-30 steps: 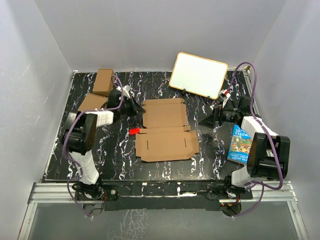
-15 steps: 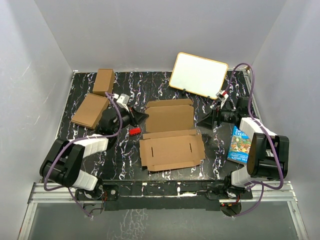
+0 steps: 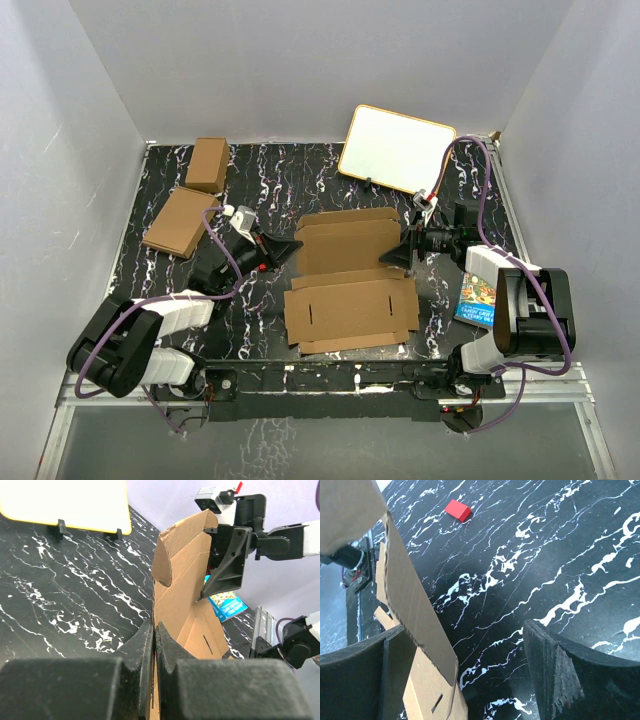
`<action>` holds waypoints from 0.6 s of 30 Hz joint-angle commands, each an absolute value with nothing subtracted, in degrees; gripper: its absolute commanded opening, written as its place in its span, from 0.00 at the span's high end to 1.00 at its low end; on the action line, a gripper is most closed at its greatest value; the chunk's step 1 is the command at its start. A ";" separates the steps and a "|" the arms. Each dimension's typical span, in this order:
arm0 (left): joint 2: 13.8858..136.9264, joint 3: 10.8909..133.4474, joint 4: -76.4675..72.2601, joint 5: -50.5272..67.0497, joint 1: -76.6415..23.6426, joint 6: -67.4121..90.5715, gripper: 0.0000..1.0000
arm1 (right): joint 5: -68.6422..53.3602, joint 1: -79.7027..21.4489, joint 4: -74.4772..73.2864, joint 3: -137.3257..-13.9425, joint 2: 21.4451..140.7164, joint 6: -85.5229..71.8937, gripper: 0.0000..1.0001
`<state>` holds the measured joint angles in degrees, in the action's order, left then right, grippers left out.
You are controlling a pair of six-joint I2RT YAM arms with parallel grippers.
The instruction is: Fold the paper box
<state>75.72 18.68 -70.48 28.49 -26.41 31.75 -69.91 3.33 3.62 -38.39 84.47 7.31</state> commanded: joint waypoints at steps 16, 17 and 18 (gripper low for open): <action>73.33 16.89 -78.39 26.75 -28.03 33.26 1.00 | -83.06 1.52 13.44 -37.90 81.41 8.14 0.60; 73.30 16.81 -78.40 26.60 -28.04 33.30 1.00 | -83.43 1.50 12.81 -38.08 81.28 8.84 0.64; 73.35 16.79 -78.40 26.54 -28.04 33.30 1.00 | -83.61 1.49 11.91 -38.30 81.15 9.47 0.67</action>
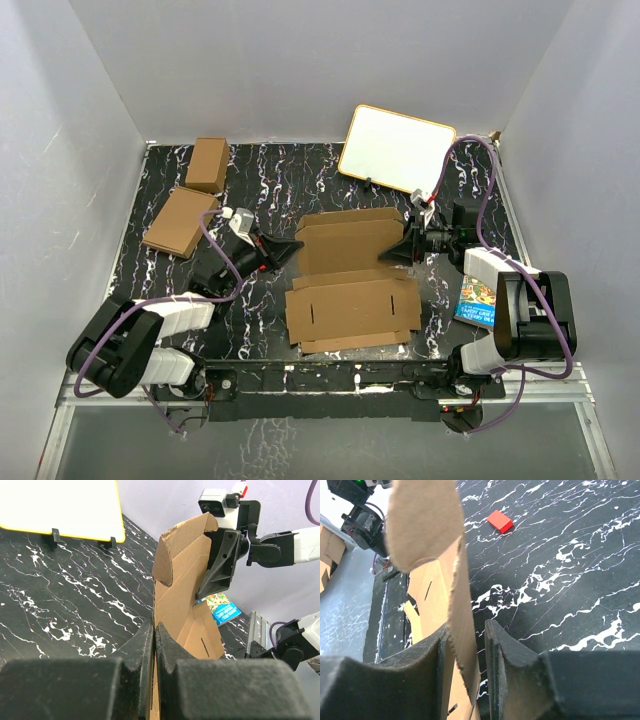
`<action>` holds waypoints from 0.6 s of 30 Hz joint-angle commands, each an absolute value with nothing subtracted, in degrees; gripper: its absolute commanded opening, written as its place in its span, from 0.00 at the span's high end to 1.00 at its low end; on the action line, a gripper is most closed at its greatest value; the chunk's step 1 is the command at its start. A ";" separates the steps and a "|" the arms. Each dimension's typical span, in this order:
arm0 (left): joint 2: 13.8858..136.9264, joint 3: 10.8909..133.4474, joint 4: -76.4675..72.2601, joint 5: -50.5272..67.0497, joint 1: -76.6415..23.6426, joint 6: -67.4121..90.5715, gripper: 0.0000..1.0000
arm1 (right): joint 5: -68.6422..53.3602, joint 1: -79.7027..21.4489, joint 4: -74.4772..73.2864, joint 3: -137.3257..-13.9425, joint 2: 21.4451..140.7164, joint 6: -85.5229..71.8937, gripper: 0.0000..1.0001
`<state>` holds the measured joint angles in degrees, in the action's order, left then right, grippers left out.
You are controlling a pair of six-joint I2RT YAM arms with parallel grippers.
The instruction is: Fold the paper box
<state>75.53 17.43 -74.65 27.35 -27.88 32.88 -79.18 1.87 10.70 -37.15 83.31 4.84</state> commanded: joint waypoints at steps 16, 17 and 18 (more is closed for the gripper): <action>68.25 21.59 -59.23 33.41 -24.61 33.53 0.46 | -81.61 1.49 -22.21 -49.14 80.50 37.39 0.92; 67.27 23.06 -54.46 35.38 -23.16 33.69 0.36 | -81.12 1.49 -25.03 -50.09 80.56 39.83 0.92; 66.34 24.50 -50.19 37.48 -21.80 33.53 0.28 | -80.51 1.49 -26.91 -50.79 80.53 41.18 0.92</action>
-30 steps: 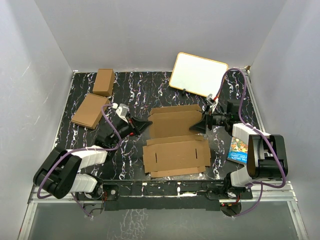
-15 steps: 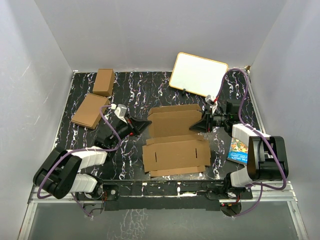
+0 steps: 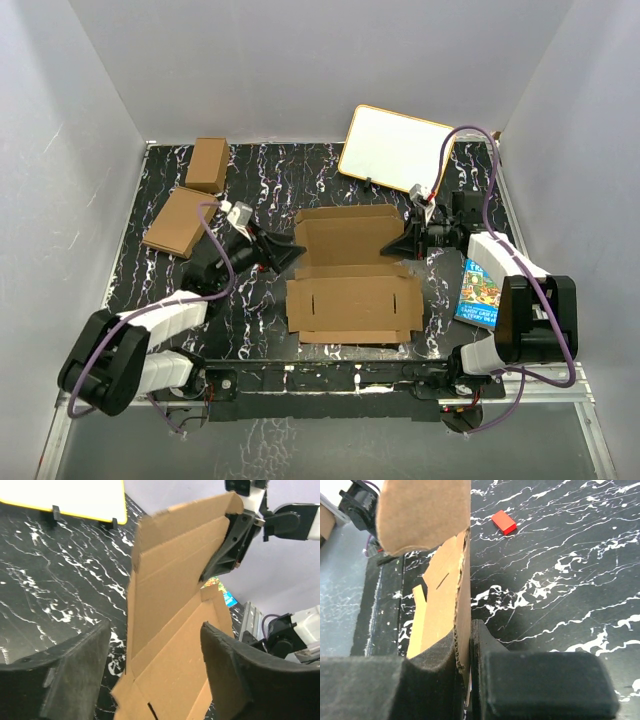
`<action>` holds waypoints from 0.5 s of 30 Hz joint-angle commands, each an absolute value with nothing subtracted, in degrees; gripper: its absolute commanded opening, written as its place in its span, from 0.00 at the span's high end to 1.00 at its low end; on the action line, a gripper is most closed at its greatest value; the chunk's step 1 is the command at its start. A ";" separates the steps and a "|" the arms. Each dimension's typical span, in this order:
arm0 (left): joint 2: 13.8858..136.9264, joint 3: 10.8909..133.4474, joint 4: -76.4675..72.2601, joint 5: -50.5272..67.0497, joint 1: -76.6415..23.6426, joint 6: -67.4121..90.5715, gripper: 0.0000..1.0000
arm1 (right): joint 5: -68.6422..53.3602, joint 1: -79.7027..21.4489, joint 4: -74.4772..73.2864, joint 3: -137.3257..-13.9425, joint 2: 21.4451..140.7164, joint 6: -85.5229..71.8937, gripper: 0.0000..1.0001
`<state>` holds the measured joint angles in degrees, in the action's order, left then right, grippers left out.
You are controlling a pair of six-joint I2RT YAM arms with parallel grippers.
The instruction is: Fold the paper box
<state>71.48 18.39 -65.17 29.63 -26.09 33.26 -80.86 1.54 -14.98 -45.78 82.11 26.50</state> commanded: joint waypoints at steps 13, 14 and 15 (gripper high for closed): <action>74.67 52.75 -1.17 51.76 -17.05 11.45 0.10 | -79.23 1.33 -41.27 -56.52 83.38 51.74 0.92; 75.59 54.21 0.25 51.62 -17.05 9.15 0.10 | -79.34 1.24 -41.39 -56.51 83.40 51.83 0.92; 76.63 55.64 1.36 52.07 -17.05 7.37 0.10 | -79.36 1.16 -41.47 -56.54 83.41 51.89 0.92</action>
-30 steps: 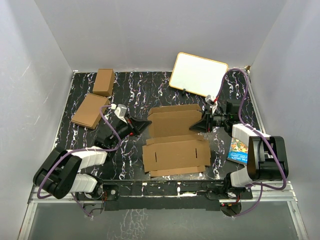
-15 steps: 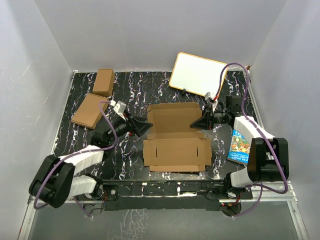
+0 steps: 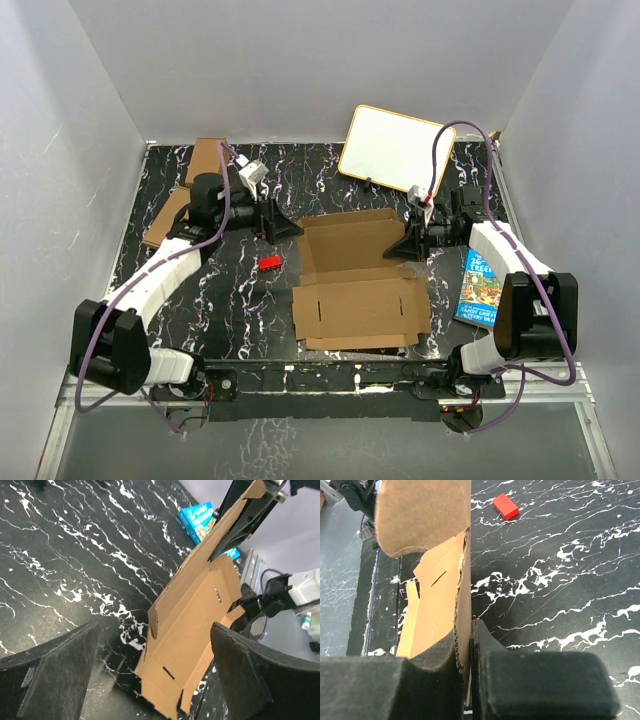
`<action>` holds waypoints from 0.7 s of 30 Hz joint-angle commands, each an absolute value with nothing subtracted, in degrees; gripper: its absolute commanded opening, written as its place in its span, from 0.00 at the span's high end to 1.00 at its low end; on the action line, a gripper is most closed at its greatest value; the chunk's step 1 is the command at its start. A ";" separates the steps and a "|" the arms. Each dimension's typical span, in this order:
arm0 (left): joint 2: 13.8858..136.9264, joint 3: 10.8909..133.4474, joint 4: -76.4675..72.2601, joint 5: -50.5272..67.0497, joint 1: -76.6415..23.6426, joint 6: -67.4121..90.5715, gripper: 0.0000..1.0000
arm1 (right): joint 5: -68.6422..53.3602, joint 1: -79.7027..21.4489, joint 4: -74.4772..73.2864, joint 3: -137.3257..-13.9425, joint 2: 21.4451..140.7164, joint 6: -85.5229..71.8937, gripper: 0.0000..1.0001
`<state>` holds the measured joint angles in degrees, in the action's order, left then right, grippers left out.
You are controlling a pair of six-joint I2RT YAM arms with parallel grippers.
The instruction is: Fold the paper box
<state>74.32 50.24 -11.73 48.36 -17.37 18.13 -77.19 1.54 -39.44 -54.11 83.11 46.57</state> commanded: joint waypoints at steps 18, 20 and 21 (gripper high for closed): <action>94.79 74.53 16.74 62.68 -23.15 -7.14 0.60 | -79.33 0.48 -42.28 -56.61 84.28 52.60 0.92; 95.42 75.36 18.80 63.47 -23.33 -8.77 0.60 | -79.36 0.46 -42.28 -56.69 84.37 52.58 0.92; 95.45 75.55 19.42 63.71 -23.42 -9.28 0.60 | -79.36 0.44 -42.32 -56.69 84.45 52.59 0.92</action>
